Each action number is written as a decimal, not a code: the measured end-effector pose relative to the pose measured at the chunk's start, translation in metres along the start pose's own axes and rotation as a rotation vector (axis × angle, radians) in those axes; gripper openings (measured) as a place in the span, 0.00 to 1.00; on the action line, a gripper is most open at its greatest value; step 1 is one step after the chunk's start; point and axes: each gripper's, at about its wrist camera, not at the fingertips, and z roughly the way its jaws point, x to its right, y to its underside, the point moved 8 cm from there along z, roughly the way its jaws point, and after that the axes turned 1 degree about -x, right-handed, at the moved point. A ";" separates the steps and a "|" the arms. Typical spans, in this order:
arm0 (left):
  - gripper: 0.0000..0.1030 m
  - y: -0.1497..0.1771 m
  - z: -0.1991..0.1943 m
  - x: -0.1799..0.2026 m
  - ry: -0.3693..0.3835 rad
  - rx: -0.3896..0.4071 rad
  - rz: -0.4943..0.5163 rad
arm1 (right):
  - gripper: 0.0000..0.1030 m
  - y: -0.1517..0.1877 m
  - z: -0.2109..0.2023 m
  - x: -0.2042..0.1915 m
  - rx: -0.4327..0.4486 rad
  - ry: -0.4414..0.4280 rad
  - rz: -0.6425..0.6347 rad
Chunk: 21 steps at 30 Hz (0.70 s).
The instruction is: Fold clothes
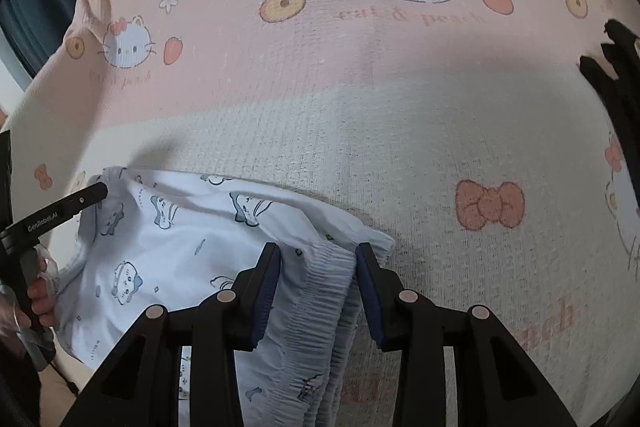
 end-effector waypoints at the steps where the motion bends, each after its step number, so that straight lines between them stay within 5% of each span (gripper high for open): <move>1: 0.17 -0.001 0.002 -0.001 -0.006 -0.004 -0.002 | 0.26 -0.001 -0.001 0.000 0.007 0.005 -0.007; 4: 0.06 -0.006 -0.002 -0.003 -0.011 0.029 -0.012 | 0.21 -0.005 -0.011 0.000 0.053 0.015 -0.023; 11: 0.05 -0.030 -0.028 -0.012 0.014 0.110 -0.023 | 0.21 -0.014 -0.025 0.007 0.106 0.011 0.011; 16: 0.05 -0.032 -0.012 -0.008 0.142 0.016 -0.087 | 0.21 -0.011 -0.012 0.013 0.041 0.004 0.057; 21: 0.05 -0.012 0.001 -0.024 0.321 -0.123 -0.351 | 0.22 -0.006 -0.005 0.018 -0.014 -0.023 0.105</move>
